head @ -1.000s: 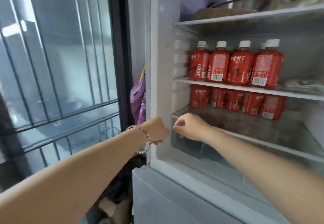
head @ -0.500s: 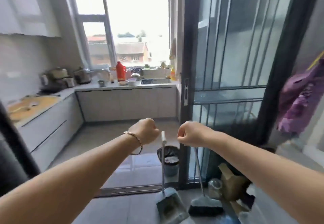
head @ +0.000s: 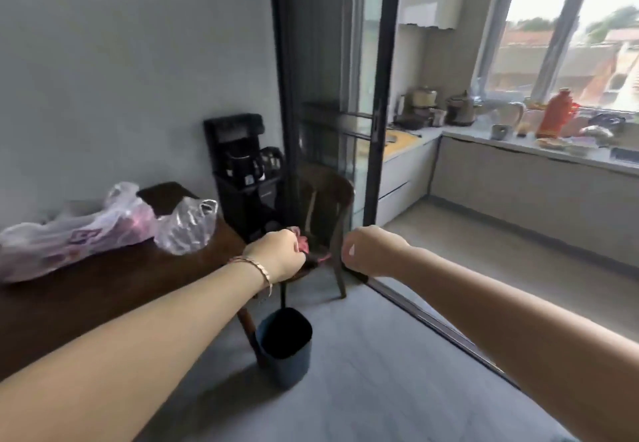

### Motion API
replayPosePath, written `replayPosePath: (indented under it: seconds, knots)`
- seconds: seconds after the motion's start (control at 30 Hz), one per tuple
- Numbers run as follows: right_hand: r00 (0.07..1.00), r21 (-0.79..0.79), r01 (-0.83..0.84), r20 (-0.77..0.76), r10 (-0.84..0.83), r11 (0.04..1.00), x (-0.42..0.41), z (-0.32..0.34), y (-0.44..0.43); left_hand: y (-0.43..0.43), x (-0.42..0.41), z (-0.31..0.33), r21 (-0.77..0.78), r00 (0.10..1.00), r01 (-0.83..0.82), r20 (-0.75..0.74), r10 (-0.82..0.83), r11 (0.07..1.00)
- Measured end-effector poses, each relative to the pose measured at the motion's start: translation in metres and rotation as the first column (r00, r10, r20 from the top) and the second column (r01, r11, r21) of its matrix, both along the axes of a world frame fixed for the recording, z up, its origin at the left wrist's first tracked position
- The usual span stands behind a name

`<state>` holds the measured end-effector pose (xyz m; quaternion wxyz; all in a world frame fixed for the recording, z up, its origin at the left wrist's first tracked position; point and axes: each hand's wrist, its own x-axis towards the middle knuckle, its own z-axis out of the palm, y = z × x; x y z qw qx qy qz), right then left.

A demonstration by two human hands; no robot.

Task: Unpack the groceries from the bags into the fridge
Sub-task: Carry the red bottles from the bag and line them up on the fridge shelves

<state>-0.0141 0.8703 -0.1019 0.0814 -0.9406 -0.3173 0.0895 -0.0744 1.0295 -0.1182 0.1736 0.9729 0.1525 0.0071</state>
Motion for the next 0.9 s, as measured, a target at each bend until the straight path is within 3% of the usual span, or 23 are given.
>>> replayPosePath:
  seconds: [0.2, 0.47, 0.77, 0.9]
  knots:
    - [0.947, -0.043, -0.317, 0.029, 0.319, 0.947, -0.021, -0.027, 0.207, 0.172, -0.068, -0.02, 0.018, 0.952, -0.299, -0.066, 0.299, 0.954]
    - [0.827, -0.027, -0.562, -0.013, 0.562, 0.826, 0.001, -0.067, 0.417, 0.35, -0.082, -0.048, 0.004, 0.815, -0.573, -0.106, 0.57, 0.82]
    - [0.747, -0.06, -0.663, 0.012, 0.665, 0.746, 0.062, -0.099, 0.621, 0.52, -0.048, -0.077, 0.031, 0.679, -0.73, -0.085, 0.729, 0.683]
    - [0.74, -0.037, -0.673, -0.004, 0.673, 0.739, 0.081, -0.121, 0.685, 0.575, -0.041, -0.1, 0.042, 0.689, -0.722, -0.049, 0.723, 0.691]
